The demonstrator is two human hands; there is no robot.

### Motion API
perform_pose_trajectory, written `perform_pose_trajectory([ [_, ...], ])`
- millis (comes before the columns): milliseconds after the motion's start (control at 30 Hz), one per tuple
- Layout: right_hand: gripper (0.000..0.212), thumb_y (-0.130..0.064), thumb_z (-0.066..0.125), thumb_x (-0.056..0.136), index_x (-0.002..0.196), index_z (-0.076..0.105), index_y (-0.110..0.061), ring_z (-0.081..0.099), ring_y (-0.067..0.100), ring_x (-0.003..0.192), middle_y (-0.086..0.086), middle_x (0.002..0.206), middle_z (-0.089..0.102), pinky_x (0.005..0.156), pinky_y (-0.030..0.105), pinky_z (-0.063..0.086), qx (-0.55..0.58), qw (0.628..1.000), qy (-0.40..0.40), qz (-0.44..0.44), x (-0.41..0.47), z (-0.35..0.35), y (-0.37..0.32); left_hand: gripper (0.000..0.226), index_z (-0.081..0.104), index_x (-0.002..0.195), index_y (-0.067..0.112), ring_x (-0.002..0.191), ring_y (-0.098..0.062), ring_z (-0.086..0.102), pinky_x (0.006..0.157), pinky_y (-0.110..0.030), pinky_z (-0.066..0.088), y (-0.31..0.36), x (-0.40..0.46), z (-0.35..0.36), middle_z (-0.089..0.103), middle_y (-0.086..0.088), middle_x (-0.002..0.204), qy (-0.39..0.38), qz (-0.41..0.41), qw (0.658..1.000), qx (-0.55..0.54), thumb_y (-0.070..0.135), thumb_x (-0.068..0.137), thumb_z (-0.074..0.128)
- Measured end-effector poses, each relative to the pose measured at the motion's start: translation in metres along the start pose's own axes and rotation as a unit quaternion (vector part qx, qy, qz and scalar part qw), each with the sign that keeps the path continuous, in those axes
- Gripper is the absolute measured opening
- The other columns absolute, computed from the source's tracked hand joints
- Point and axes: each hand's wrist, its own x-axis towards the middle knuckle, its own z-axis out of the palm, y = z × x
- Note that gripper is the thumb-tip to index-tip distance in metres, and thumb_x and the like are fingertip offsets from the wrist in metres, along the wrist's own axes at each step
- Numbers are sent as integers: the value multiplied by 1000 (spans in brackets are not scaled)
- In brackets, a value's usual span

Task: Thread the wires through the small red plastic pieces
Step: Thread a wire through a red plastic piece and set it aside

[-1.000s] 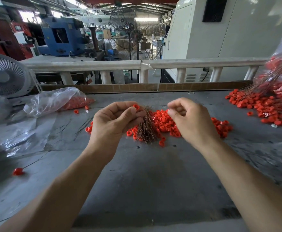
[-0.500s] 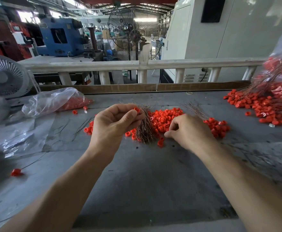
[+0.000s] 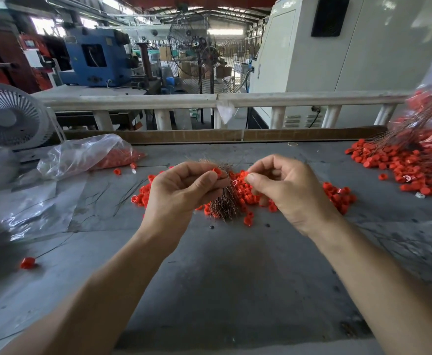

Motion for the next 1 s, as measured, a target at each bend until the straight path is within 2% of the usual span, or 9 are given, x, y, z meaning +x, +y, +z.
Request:
perform_pose_trajectory([
  [100, 7, -5, 74, 90, 90, 73, -12, 67, 15, 70, 5, 77, 72, 64, 25, 56, 67, 997, -14, -25, -5, 9, -6, 26, 70, 106, -1, 97, -28, 76, 80, -29, 61, -1, -1, 0, 77, -18, 99, -18, -6, 1000, 13, 12, 84, 69],
  [233, 8, -8, 74, 91, 93, 74, -15, 71, 26, 78, 5, 83, 75, 75, 38, 62, 29, 997, -13, -71, -9, 15, -8, 22, 71, 105, 1, 97, -29, 76, 80, -28, 61, -3, -1, -1, 77, -20, 99, -36, -4, 999, 31, 10, 85, 69],
  [333, 9, -9, 74, 91, 93, 75, -18, 69, 13, 79, -3, 84, 74, 74, 30, 57, -29, 993, -12, -115, -9, 17, -8, 21, 71, 106, 0, 94, -27, 76, 80, -27, 61, -3, -1, -1, 77, -18, 96, -46, 4, 998, 48, 7, 87, 68],
  [433, 8, -10, 75, 91, 95, 75, -17, 70, 11, 83, -7, 86, 74, 75, 23, 54, -51, 990, -11, -134, -10, 17, -8, 20, 71, 106, 2, 93, -26, 76, 80, -27, 61, -2, -2, -1, 78, -15, 95, -53, 12, 996, 66, 8, 87, 68],
  [533, 8, -11, 76, 90, 96, 76, -17, 70, 11, 87, -8, 89, 74, 79, 26, 57, -84, 985, -8, -149, -11, 17, -9, 19, 71, 106, 2, 92, -26, 77, 81, -28, 61, -2, -3, -1, 78, -14, 94, -52, 17, 996, 77, 6, 88, 67],
  [733, 7, -9, 76, 89, 93, 77, -15, 67, 15, 89, -6, 91, 72, 81, 37, 54, -110, 977, -12, -182, -10, 15, -10, 27, 72, 108, 4, 95, -28, 76, 85, -32, 62, -2, -4, 0, 78, -13, 98, -62, 27, 993, 99, 15, 83, 68],
  [867, 6, -8, 77, 89, 92, 77, -13, 67, 16, 91, -3, 91, 71, 83, 40, 53, -117, 972, -23, -201, -9, 13, -9, 28, 72, 109, 5, 96, -29, 76, 87, -35, 62, -3, -4, -1, 78, -14, 98, -67, 27, 992, 107, 16, 83, 69],
  [1000, 6, -7, 77, 88, 91, 77, -12, 68, 15, 91, -4, 91, 72, 83, 40, 54, -119, 970, -19, -213, -8, 12, -8, 28, 72, 110, 3, 96, -29, 76, 85, -32, 61, -4, -3, -2, 78, -14, 98, -69, 26, 992, 105, 15, 85, 69],
])
